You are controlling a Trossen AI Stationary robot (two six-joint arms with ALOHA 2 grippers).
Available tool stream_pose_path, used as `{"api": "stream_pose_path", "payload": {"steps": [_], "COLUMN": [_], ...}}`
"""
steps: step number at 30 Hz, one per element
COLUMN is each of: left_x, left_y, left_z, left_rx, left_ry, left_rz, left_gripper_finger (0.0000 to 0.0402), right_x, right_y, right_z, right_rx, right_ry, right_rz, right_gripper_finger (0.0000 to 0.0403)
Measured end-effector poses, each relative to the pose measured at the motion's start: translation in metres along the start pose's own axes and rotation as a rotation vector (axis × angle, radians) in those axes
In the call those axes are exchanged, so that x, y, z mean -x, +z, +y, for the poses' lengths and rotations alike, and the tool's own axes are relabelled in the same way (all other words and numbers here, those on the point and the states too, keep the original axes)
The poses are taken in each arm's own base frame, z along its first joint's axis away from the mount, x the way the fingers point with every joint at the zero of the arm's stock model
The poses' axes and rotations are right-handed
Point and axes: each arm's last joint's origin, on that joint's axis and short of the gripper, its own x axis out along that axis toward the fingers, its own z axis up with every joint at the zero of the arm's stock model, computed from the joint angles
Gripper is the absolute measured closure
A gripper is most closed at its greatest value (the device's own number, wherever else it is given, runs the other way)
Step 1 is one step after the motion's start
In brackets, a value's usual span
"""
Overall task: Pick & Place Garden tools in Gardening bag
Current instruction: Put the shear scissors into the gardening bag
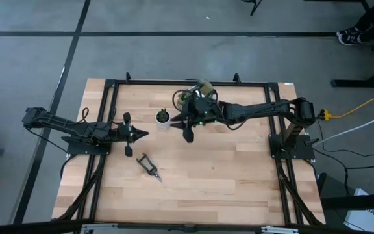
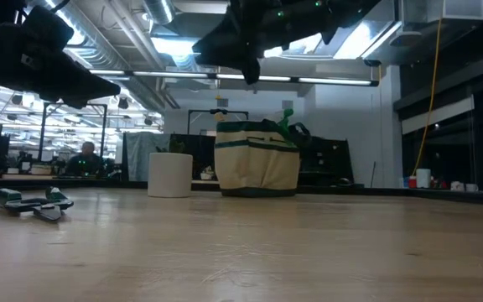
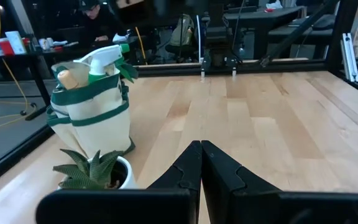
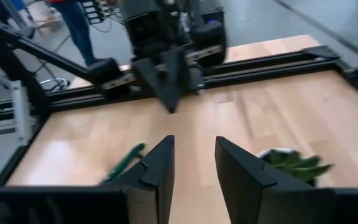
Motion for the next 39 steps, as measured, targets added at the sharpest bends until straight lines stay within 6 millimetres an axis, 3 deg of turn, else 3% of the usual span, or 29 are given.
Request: {"api": "stream_pose_path", "payload": {"steps": [10, 20, 27, 33, 39], "left_x": [0.0, 0.001, 0.003, 0.003, 0.003], "left_y": [0.0, 0.014, 0.025, 0.024, 0.023], "left_z": [0.0, 0.001, 0.002, 0.0, -0.004], "left_rx": [0.021, 0.516, 0.692, 0.767, 0.785], "left_ry": [-0.002, -0.032, -0.073, -0.143, -0.248], "left_rz": [-0.001, -0.137, -0.248, -0.211, -0.161], "left_gripper_finger": [0.0398, 0.0398, 0.0398, 0.0398, 0.0398], "right_x": [-0.003, 0.003, 0.014, 0.023, 0.027], "right_y": [-0.01, -0.027, -0.041, -0.049, -0.055], "right_z": [0.056, 0.127, 0.173, 0.196, 0.204], "right_rx": [-0.137, -0.308, -0.41, -0.386, -0.363], "right_ry": [0.158, 0.296, 0.226, 0.167, 0.161], "right_rz": [0.047, 0.132, 0.117, 0.078, 0.111], "right_gripper_finger": [0.0286, 0.0286, 0.0286, 0.0286, 0.0286]}}
